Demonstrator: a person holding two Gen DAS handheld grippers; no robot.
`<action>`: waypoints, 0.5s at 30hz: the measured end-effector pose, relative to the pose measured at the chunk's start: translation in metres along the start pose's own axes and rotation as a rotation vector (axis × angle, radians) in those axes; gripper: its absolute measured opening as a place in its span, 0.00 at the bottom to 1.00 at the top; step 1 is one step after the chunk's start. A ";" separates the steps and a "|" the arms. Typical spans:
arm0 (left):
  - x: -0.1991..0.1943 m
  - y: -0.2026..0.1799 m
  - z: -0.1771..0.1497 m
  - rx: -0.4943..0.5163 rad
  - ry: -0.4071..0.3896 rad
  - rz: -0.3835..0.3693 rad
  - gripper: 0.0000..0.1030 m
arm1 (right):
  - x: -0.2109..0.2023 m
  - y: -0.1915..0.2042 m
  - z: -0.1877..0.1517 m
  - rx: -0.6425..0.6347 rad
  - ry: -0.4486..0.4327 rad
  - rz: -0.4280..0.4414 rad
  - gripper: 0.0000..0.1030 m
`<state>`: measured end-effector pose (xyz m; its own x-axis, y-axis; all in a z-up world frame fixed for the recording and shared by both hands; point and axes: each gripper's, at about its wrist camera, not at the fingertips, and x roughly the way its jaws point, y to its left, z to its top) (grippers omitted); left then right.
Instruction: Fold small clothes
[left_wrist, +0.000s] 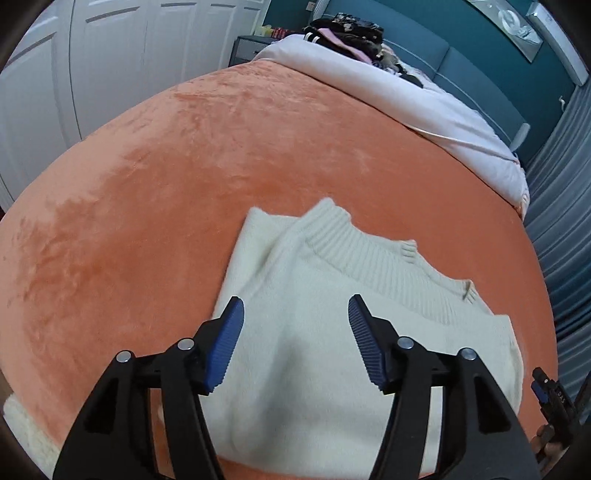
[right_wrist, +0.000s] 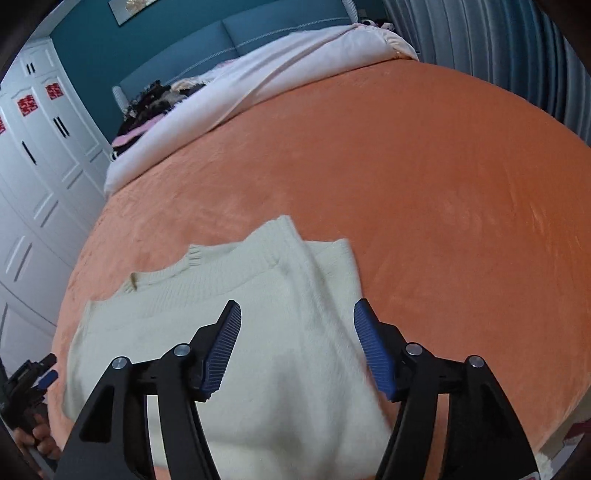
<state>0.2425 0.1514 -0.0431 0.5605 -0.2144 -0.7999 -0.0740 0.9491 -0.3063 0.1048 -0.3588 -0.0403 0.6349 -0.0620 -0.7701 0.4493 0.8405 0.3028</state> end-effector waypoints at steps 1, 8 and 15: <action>0.017 0.001 0.007 -0.006 0.037 0.013 0.53 | 0.016 0.000 0.006 -0.003 0.030 -0.022 0.61; 0.054 0.020 0.006 -0.018 0.113 0.060 0.26 | 0.011 0.013 0.005 -0.082 0.002 0.051 0.07; 0.065 0.014 0.000 0.051 0.088 0.102 0.27 | 0.057 -0.051 -0.013 0.059 0.098 -0.025 0.07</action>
<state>0.2784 0.1511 -0.0995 0.4778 -0.1332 -0.8683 -0.0837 0.9770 -0.1960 0.1098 -0.3984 -0.1071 0.5600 -0.0270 -0.8281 0.5025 0.8058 0.3135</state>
